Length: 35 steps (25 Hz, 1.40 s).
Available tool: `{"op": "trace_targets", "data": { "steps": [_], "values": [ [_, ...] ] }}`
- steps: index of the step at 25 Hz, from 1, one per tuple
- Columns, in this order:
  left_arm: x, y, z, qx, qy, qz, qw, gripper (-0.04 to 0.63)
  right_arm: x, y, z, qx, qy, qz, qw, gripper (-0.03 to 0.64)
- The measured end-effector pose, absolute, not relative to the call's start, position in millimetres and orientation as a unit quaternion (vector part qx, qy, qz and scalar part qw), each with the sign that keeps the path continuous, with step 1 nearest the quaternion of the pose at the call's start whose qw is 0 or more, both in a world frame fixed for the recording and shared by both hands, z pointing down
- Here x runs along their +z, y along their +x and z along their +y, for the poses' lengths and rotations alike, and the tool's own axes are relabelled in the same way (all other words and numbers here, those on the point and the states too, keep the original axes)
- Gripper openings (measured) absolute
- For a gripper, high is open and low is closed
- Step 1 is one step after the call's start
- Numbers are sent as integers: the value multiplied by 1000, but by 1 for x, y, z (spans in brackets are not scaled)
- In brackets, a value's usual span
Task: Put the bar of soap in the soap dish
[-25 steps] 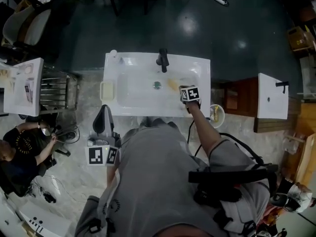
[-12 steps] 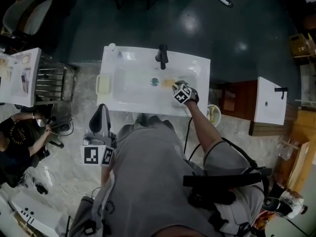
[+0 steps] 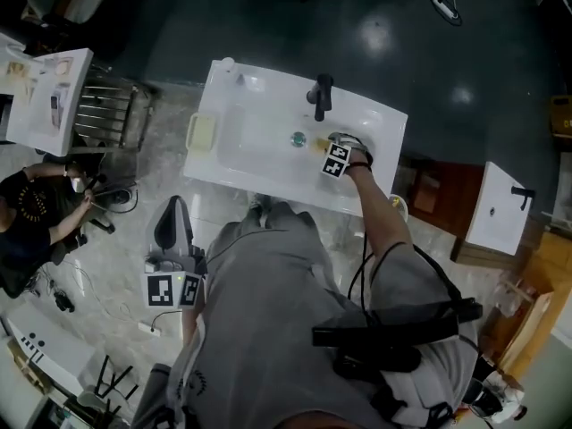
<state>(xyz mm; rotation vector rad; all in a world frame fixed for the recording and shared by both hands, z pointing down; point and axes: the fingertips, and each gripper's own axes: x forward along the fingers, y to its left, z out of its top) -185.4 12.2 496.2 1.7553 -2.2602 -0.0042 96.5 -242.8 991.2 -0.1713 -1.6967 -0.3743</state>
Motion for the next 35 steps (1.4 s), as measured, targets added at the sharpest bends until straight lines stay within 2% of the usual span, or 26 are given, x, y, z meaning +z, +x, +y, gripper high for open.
{"op": "trace_targets", "data": {
  "steps": [6, 8, 9, 16, 26, 28, 31, 35],
  "values": [
    [501, -188, 24, 3, 587, -796, 146, -3, 998, 77, -240, -156, -111, -732, 653, 170],
    [499, -190, 24, 5, 583, -800, 143, -3, 1000, 74, -234, -128, -122, -728, 663, 229],
    [498, -191, 24, 6, 580, -802, 142, -3, 1002, 74, -233, -124, -126, -723, 668, 233],
    [502, -188, 22, 8, 578, -803, 146, -3, 1031, 77, -239, -141, -113, -698, 693, 203],
    [490, -188, 25, 17, 580, -803, 135, -3, 1032, 80, -237, -111, -119, -702, 693, 224],
    [491, -188, 25, 18, 581, -803, 136, -3, 1030, 80, -238, -84, -111, -706, 695, 218],
    [492, -189, 26, 18, 579, -803, 138, -3, 1014, 81, -246, 20, -37, -715, 698, 201],
    [492, -190, 25, 14, 583, -801, 137, -3, 1006, 75, -250, 76, 3, -740, 668, 190]
  ]
}}
